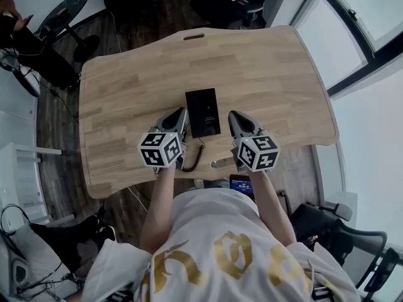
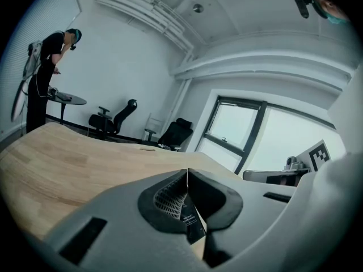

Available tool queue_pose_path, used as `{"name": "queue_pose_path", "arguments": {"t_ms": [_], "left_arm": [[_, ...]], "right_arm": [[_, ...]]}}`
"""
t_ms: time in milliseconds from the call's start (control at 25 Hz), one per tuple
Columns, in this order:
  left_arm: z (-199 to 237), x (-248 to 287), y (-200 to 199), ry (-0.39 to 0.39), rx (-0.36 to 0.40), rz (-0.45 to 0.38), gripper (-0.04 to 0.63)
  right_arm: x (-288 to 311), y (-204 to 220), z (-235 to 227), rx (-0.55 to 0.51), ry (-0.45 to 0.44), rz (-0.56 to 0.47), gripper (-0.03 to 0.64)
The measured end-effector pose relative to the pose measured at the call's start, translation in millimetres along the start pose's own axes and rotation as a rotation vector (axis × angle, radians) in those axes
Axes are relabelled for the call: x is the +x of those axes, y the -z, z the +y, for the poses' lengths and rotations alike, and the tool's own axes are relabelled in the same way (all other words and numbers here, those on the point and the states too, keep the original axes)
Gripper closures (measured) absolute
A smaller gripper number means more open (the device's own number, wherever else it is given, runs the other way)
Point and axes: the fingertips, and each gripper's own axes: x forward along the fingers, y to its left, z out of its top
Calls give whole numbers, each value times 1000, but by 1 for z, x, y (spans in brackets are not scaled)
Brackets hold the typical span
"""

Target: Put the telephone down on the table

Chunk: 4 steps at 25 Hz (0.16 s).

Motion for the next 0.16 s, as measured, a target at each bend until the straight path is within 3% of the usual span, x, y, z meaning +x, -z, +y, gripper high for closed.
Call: {"name": "queue_pose_path", "arguments": {"t_ms": [160], "left_arm": [[0, 3, 0, 5, -5, 3, 583]], "right_arm": [[0, 2, 0, -25, 1, 16, 604]]}}
